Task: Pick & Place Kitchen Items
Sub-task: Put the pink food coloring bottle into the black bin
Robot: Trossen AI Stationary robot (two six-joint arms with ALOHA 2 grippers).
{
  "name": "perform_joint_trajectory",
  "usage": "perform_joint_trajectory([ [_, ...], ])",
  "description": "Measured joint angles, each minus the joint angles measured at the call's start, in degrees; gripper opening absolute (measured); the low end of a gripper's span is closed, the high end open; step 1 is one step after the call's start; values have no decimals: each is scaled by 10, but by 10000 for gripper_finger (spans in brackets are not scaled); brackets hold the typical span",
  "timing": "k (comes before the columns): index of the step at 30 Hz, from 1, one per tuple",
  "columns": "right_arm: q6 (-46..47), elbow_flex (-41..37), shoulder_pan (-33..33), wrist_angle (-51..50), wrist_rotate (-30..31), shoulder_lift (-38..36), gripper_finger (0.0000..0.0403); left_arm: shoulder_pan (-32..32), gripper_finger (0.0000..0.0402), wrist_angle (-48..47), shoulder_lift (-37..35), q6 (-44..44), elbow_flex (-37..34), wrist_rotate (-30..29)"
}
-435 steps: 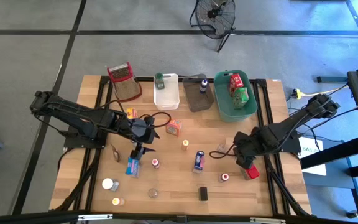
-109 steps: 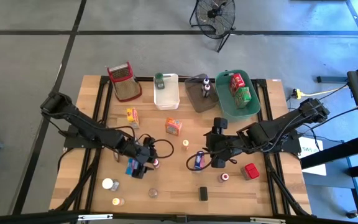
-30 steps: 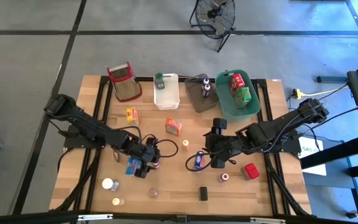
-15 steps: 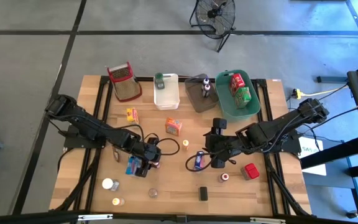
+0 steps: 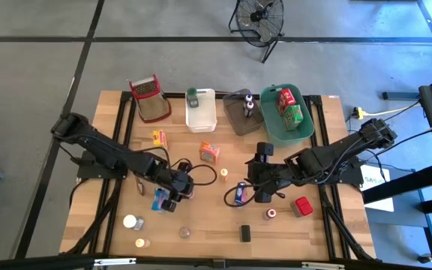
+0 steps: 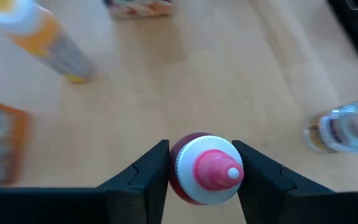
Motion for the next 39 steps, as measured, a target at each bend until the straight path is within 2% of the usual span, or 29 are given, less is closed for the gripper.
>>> perform_joint_trajectory([
  [7, -3, 0, 16, 8, 0, 0, 250, 10, 148, -139, -6, 66, 115, -36],
  [13, -78, -1, 68, 117, 4, 0, 250, 55, 148, -281, -6, 113, 229, -81],
  [19, -85, -1, 139, 130, 110, 0, 250, 129, 148, -326, -6, 204, 326, -79],
  [24, -59, -1, 180, 139, 158, 0, 250, 227, 146, -320, -2, 284, 393, -28],
  [29, -40, -1, 197, 154, 165, 0, 250, 332, 146, -279, 28, 336, 430, 71],
  [33, -32, -1, 202, 167, 165, 5, 250, 392, 146, -263, 96, 363, 471, 120],
  [39, -23, 0, 205, 182, 165, 15, 250, 445, 146, -266, 237, 383, 578, 179],
])
